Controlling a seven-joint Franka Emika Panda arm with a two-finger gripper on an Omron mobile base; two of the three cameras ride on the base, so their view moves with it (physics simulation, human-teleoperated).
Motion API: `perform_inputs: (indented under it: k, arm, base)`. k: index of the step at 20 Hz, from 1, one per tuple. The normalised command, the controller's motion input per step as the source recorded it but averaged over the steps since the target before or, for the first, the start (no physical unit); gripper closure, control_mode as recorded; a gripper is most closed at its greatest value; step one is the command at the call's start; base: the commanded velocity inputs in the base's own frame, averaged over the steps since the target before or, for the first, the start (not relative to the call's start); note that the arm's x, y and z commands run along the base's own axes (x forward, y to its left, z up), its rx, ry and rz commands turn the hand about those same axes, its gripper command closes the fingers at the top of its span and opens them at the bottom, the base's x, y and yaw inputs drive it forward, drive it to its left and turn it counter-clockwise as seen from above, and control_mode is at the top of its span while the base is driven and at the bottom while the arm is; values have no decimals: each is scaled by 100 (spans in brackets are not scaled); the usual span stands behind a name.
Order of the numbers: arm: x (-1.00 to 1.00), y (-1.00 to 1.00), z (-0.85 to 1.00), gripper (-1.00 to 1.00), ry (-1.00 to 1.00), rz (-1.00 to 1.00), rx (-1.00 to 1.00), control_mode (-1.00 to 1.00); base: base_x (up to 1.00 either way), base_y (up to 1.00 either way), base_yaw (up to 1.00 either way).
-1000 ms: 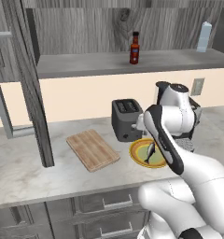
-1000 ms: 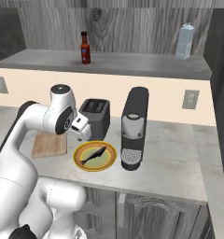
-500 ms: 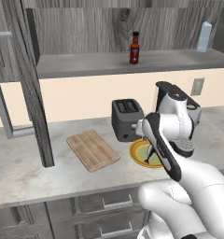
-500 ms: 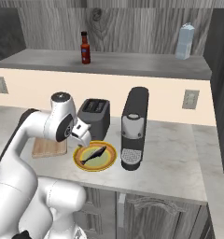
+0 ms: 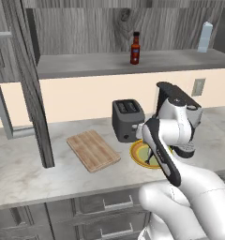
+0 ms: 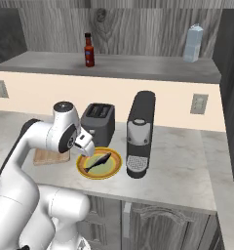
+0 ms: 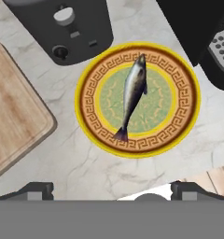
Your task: Pick the fish from the plate and place it on the cutting board. Then pick the condiment bottle from the cabinet and place it next to the cutting board.
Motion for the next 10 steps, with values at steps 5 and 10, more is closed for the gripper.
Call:
perform_inputs:
  k: [5,10]
  arm:
    - [0,0,-8,-100,-2,-2,0,-100]
    - [0,-1,-13,-100,-6,-4,0,-100]
  base:
    - [0,0,0]
    - [0,0,0]
